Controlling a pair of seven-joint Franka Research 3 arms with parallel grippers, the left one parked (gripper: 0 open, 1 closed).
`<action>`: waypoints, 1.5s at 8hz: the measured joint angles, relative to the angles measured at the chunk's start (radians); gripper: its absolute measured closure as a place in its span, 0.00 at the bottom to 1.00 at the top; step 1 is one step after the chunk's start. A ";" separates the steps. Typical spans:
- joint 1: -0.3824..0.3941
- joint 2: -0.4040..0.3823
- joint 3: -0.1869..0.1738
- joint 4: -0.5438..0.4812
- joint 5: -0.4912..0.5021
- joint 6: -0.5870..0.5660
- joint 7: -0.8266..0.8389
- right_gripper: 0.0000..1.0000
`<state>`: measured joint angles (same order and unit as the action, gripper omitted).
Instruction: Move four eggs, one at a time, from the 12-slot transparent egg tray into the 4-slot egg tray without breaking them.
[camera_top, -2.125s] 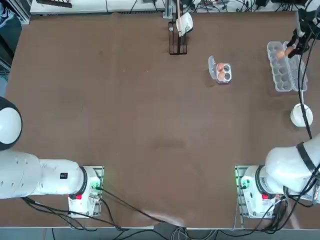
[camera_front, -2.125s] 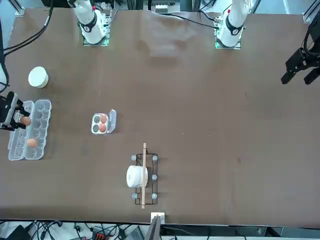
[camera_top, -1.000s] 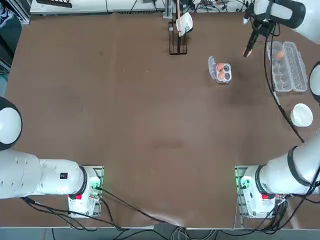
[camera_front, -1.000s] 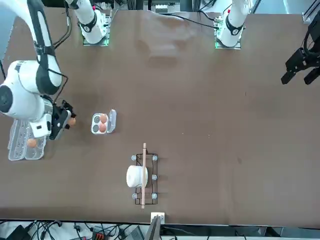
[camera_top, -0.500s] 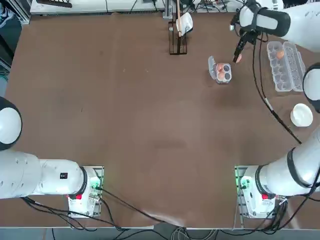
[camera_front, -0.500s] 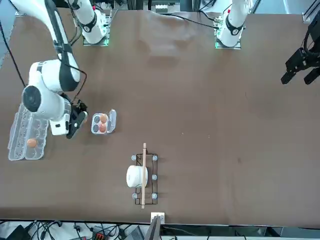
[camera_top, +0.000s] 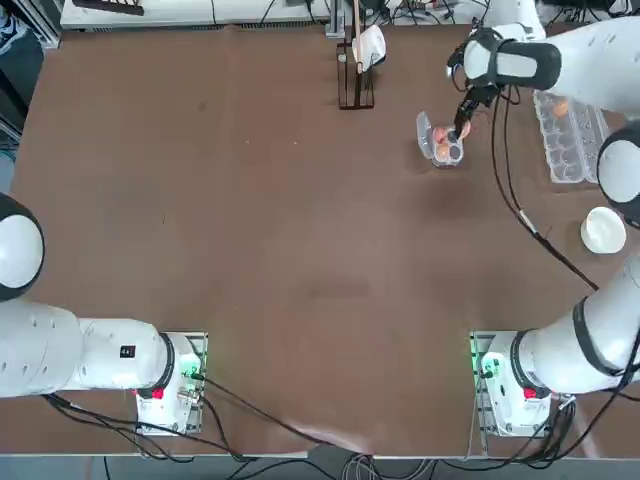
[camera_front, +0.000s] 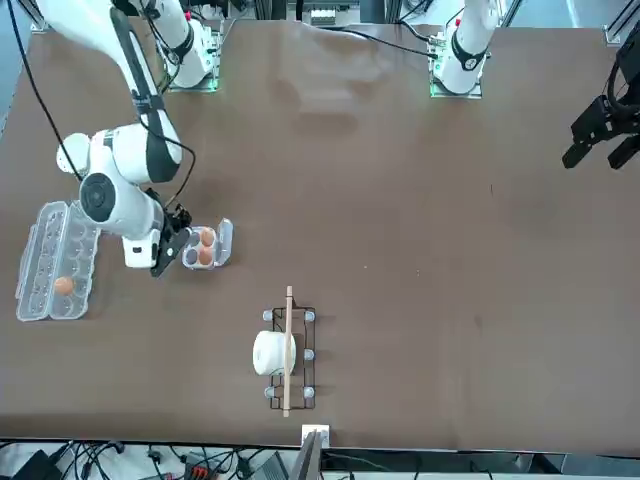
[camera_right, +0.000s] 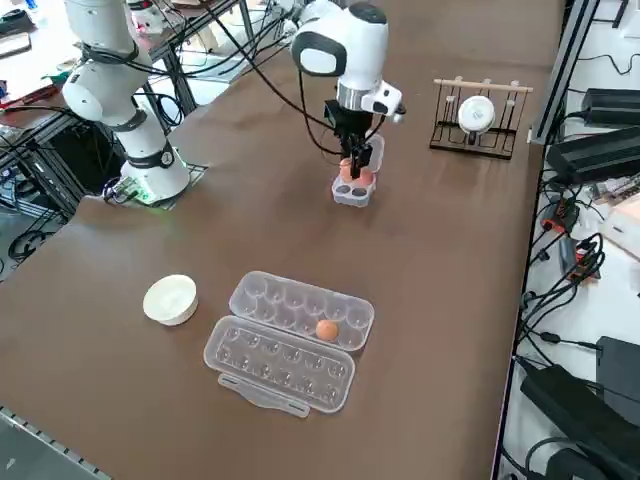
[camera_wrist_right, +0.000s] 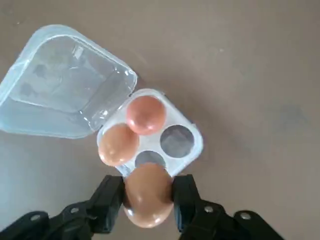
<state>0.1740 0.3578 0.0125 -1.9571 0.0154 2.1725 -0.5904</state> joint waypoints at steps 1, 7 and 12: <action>0.008 0.000 0.000 -0.018 0.000 0.021 0.012 0.42; 0.011 -0.003 -0.006 -0.126 0.000 0.137 0.019 0.42; 0.011 -0.012 -0.007 -0.137 0.000 0.155 0.019 0.42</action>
<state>0.1850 0.3461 0.0053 -2.0937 0.0154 2.3277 -0.5712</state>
